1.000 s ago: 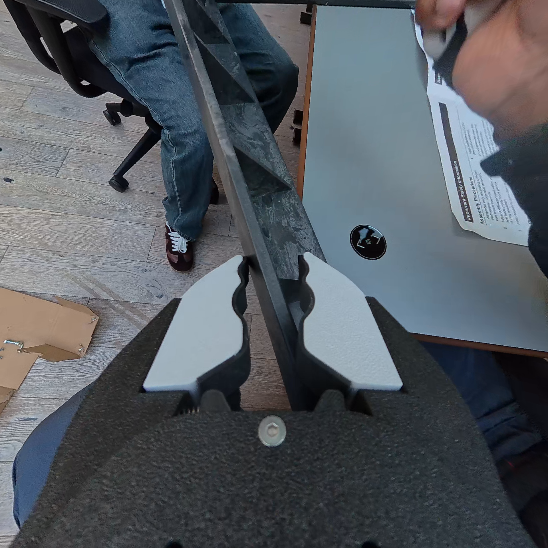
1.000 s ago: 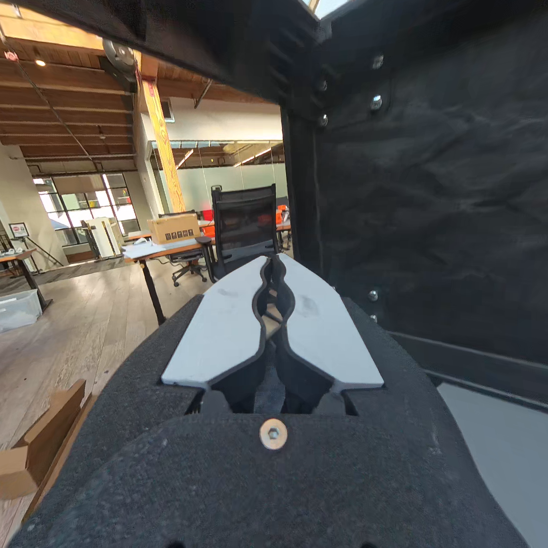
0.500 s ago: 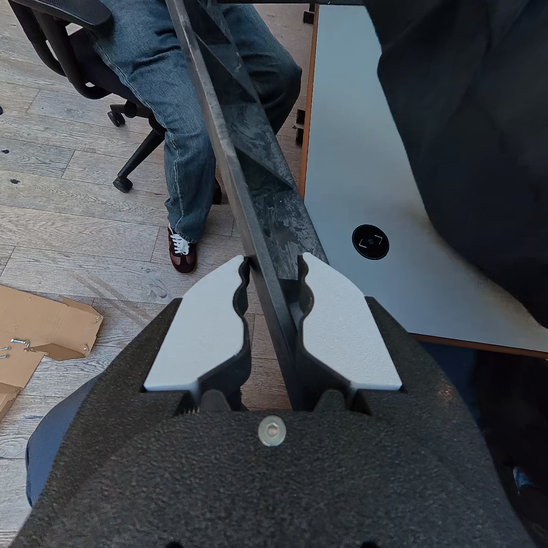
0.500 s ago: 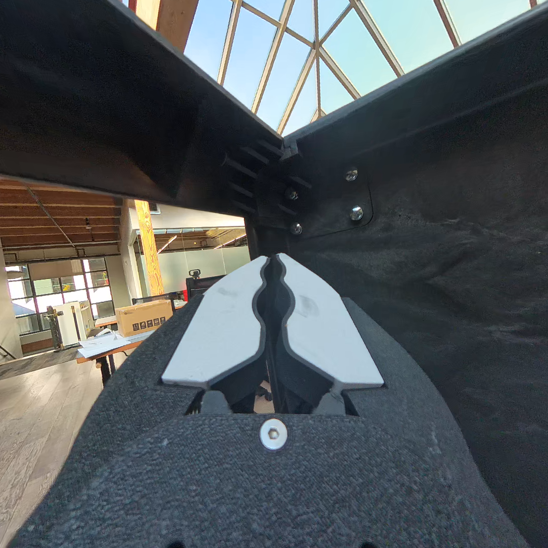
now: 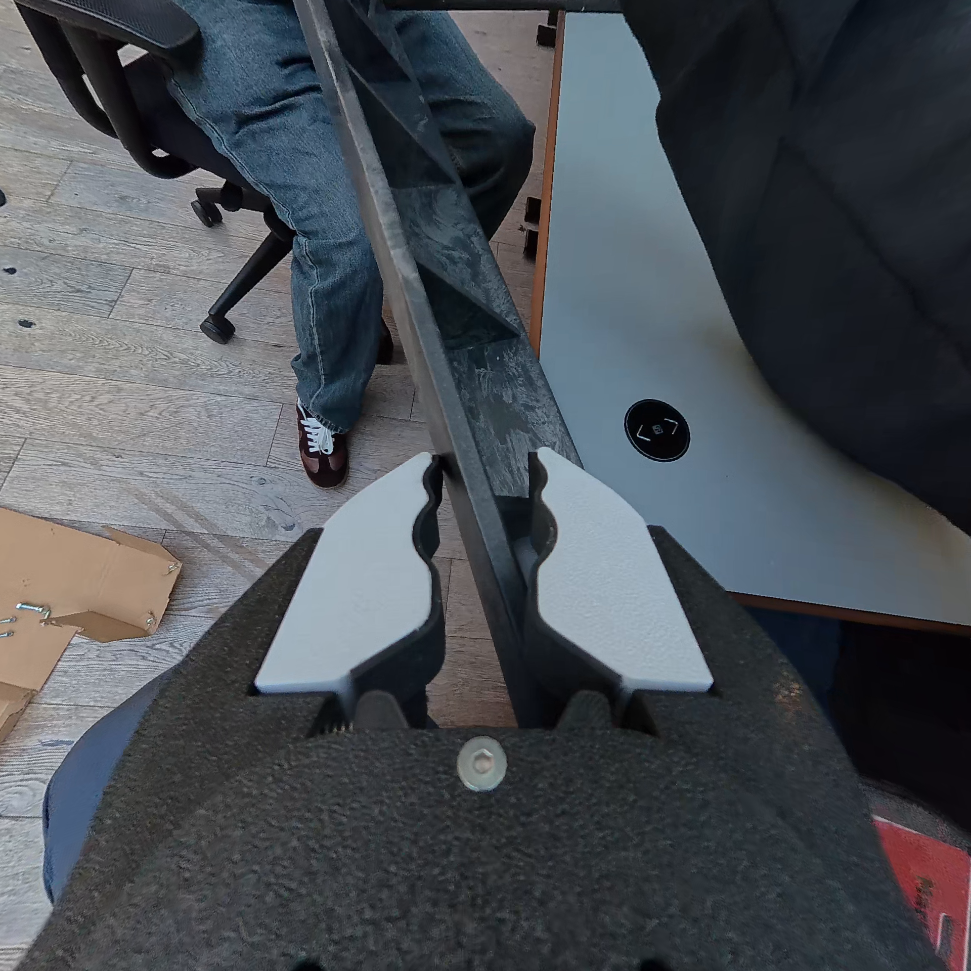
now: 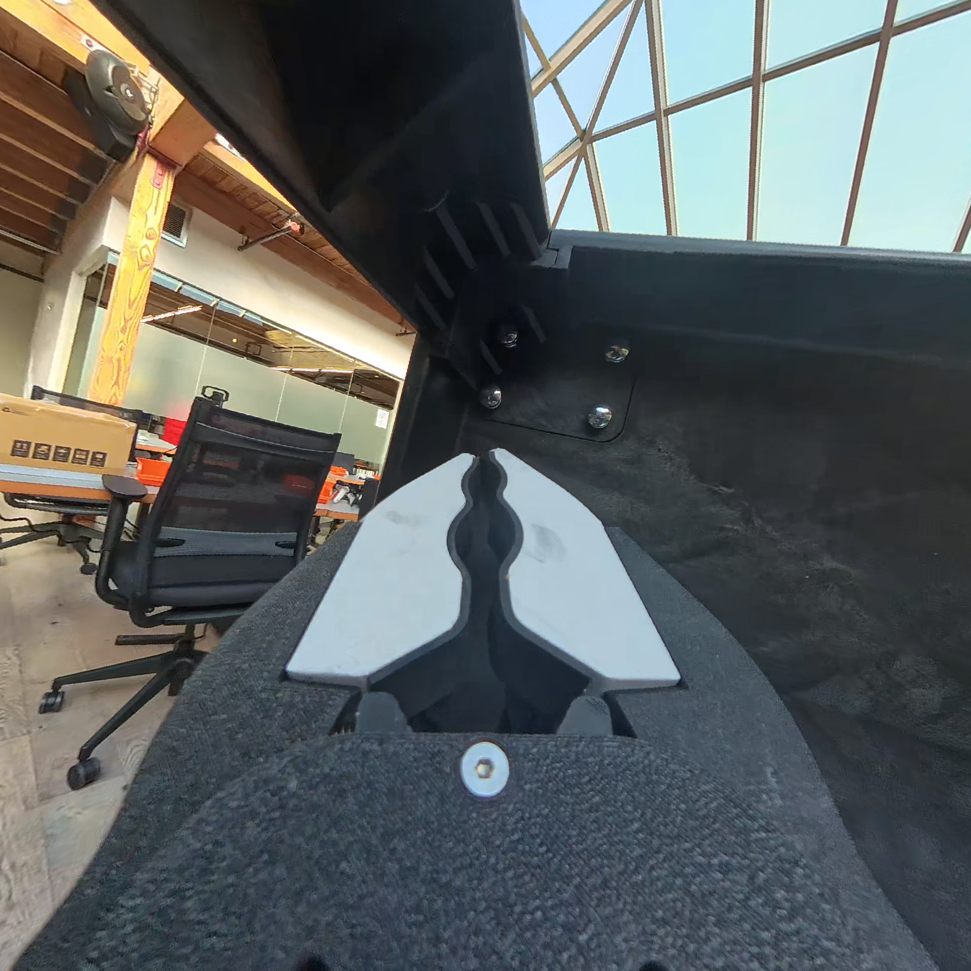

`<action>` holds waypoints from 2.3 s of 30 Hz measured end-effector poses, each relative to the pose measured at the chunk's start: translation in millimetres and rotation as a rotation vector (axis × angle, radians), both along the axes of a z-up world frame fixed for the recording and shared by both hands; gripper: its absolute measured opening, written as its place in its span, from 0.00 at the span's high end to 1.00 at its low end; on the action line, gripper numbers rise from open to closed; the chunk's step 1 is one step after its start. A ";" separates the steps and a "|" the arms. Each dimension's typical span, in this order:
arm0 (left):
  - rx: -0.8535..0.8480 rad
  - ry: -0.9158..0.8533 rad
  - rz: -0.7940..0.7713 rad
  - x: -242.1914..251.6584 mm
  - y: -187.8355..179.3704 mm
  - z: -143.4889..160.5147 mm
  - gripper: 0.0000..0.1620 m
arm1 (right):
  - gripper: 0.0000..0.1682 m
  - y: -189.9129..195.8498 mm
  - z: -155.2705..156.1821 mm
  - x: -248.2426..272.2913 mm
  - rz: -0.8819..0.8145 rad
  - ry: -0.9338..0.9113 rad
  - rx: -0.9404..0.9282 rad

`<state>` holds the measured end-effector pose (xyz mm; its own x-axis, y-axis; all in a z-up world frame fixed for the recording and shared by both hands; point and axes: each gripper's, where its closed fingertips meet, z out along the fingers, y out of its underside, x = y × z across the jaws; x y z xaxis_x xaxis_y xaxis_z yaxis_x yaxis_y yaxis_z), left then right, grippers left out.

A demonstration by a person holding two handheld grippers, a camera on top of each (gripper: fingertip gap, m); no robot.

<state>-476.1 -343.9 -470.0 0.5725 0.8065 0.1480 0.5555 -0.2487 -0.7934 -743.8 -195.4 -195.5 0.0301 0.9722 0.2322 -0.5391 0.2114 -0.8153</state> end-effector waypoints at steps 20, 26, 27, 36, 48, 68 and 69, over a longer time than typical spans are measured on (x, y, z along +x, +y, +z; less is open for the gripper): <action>0.012 0.001 -0.002 -0.1 0.6 0.2 0.80 | 1.00 -7.6 13.8 10.0 0.005 0.036 -0.016; 0.012 0.002 -0.002 -0.1 0.7 0.3 0.80 | 1.00 -9.1 15.8 11.3 0.007 0.037 -0.015; 0.012 0.001 -0.002 -0.1 0.7 0.2 0.80 | 1.00 -9.6 15.6 10.6 0.009 0.031 -0.014; 0.013 0.002 -0.002 0.0 0.8 0.3 0.80 | 1.00 -2.2 13.9 3.2 0.013 -0.024 -0.038; 0.011 0.002 -0.001 0.1 0.8 0.4 0.80 | 1.00 2.7 11.8 -1.3 0.081 -0.060 -0.118; 0.011 0.003 -0.001 -0.1 0.7 0.3 0.80 | 1.00 14.9 4.0 -10.8 0.119 -0.116 -0.209; 0.011 0.003 -0.001 -0.1 0.7 0.3 0.80 | 1.00 15.0 3.9 -11.0 0.117 -0.117 -0.208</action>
<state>-476.3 -343.2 -469.7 0.5735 0.8043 0.1556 0.5531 -0.2401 -0.7978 -754.8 -180.4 -191.6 -0.1004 0.9947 0.0224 -0.4496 -0.0253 -0.8929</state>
